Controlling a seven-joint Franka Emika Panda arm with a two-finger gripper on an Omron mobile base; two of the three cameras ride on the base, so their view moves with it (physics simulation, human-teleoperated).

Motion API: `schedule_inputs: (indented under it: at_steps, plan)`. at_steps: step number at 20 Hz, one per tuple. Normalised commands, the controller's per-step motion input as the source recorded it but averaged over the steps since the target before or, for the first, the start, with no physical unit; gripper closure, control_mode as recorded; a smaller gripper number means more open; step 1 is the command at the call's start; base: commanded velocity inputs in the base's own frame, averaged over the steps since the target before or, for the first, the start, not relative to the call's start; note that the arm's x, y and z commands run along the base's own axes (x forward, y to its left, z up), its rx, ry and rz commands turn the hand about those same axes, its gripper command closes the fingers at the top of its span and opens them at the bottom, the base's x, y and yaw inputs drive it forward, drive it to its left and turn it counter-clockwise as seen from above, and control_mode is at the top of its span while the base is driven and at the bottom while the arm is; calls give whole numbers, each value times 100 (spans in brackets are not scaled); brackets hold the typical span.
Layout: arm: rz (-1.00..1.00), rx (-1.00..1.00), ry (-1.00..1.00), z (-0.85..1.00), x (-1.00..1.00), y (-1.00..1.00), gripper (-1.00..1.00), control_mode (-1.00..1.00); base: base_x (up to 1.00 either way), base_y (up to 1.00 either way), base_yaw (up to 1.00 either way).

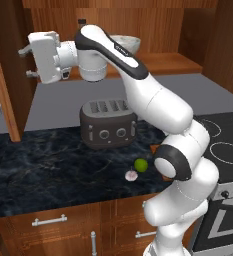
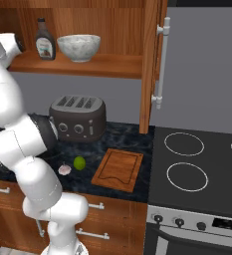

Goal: Open the cabinet. Place the bowl and condiment on the counter. Then place the lime and garlic on the cutting board.

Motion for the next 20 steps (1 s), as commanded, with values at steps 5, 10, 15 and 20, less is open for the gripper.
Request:
schedule_inputs:
  at_steps: [5, 10, 15, 20]
  plan:
    - [-1, -7, -20, 0, -48, -15, -100, -100, 0, 0, 0]
    - [-5, -6, -29, 0, -61, -36, -100, -100, 0, 0, 0]
    - [-8, -1, -22, 0, -26, -56, -100, -100, 0, 0, 0]
    - [-10, 0, -20, 0, -18, -57, -100, -100, 0, 0, 0]
